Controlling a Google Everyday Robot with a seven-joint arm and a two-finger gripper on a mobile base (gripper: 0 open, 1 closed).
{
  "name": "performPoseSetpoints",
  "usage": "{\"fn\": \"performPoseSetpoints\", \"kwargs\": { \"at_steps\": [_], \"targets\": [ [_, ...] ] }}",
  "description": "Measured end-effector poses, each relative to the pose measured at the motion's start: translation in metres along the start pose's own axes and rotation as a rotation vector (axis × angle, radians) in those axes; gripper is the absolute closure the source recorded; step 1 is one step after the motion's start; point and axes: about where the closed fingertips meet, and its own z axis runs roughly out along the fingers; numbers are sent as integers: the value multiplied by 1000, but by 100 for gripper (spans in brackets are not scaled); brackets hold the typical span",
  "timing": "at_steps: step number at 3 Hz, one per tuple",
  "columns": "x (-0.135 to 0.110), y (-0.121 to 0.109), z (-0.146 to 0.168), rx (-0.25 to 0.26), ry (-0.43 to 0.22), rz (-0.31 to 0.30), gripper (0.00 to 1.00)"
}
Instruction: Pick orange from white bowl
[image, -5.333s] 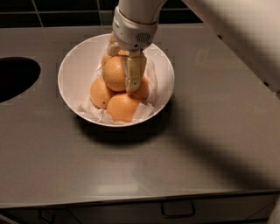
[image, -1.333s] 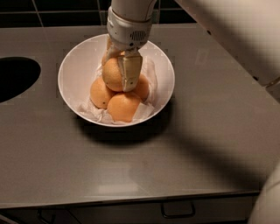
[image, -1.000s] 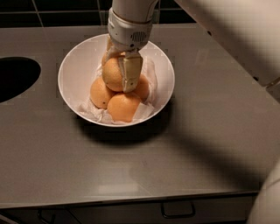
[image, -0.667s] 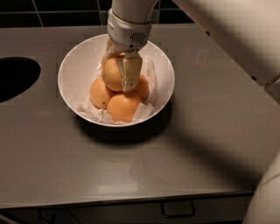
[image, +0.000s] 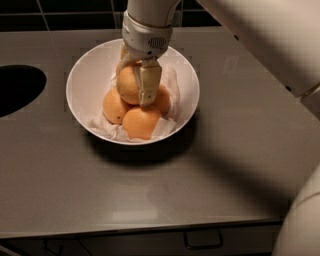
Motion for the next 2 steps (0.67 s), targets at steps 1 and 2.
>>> {"fn": "performPoseSetpoints", "kwargs": {
  "at_steps": [1,2],
  "targets": [
    [0,1,1,-4,-4,1,36],
    [1,1,1,-9,-8,5,35]
  ]
}}
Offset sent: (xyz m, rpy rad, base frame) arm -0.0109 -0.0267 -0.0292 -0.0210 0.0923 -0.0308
